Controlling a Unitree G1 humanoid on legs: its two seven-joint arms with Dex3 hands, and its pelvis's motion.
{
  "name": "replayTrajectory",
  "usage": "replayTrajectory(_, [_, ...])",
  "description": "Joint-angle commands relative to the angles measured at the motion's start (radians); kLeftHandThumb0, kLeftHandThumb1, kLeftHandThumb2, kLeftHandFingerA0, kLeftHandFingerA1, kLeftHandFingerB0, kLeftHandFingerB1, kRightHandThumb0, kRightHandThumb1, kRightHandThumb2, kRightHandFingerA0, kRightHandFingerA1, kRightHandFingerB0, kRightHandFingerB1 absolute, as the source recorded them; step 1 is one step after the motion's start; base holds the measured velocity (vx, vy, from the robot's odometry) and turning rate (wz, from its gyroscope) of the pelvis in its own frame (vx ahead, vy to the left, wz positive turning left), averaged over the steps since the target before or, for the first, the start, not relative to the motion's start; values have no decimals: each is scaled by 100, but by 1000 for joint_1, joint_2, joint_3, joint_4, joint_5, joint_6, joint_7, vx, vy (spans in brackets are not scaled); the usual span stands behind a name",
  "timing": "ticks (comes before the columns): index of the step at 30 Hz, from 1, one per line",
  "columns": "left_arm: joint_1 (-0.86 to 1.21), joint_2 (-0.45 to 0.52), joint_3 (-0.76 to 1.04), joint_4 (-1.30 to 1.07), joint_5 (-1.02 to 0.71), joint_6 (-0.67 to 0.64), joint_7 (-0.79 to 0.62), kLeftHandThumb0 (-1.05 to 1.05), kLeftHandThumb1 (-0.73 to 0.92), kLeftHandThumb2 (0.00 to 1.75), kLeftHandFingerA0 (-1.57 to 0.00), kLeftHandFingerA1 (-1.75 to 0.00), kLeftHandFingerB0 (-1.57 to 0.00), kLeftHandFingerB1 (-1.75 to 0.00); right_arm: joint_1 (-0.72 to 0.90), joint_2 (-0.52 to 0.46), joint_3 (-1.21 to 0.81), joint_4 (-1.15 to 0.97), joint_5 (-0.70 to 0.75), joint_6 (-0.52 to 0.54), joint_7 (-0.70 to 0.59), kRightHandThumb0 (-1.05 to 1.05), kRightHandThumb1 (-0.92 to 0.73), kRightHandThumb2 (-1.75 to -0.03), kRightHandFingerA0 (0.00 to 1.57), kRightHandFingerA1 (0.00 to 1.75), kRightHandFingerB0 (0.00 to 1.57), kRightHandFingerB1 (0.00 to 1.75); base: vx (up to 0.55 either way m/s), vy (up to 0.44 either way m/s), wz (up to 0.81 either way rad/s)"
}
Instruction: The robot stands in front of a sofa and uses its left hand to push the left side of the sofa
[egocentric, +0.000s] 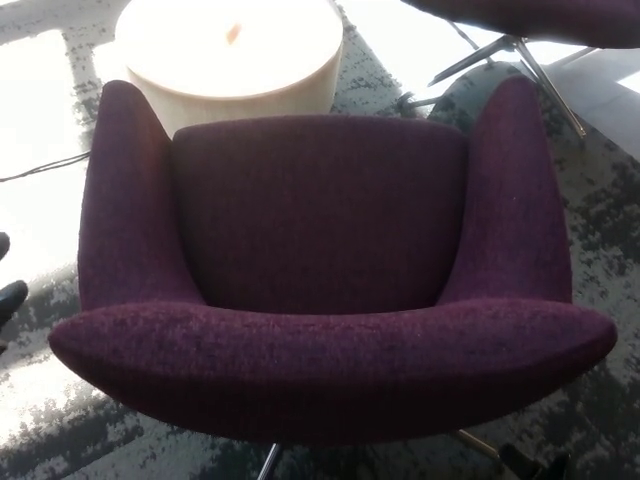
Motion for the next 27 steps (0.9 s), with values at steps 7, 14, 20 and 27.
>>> replayTrajectory(7, [-76,39,-193,73,156,29,41,-86,84,122,0,-15,-5,-18,20,0,3,5,26,-14,10,-105,-90,-72,30,147,4,123,0,0,0])
replayTrajectory(14, [-81,15,-303,108,238,-1,104,-92,86,94,-2,-12,-9,-21,19,4,8,4,26,-22,10,-105,-86,-80,15,153,3,137,0,0,0])
replayTrajectory(20, [-52,-10,-350,108,249,-17,114,-90,91,82,0,-19,-6,-24,24,4,10,2,31,-20,14,-105,-87,-80,12,153,3,136,0,0,0])
replayTrajectory(27, [-14,-31,-390,44,249,-63,69,-96,92,85,0,-16,-10,-22,24,-2,8,5,36,-22,11,-76,-35,-116,21,89,1,76,0,0,0])
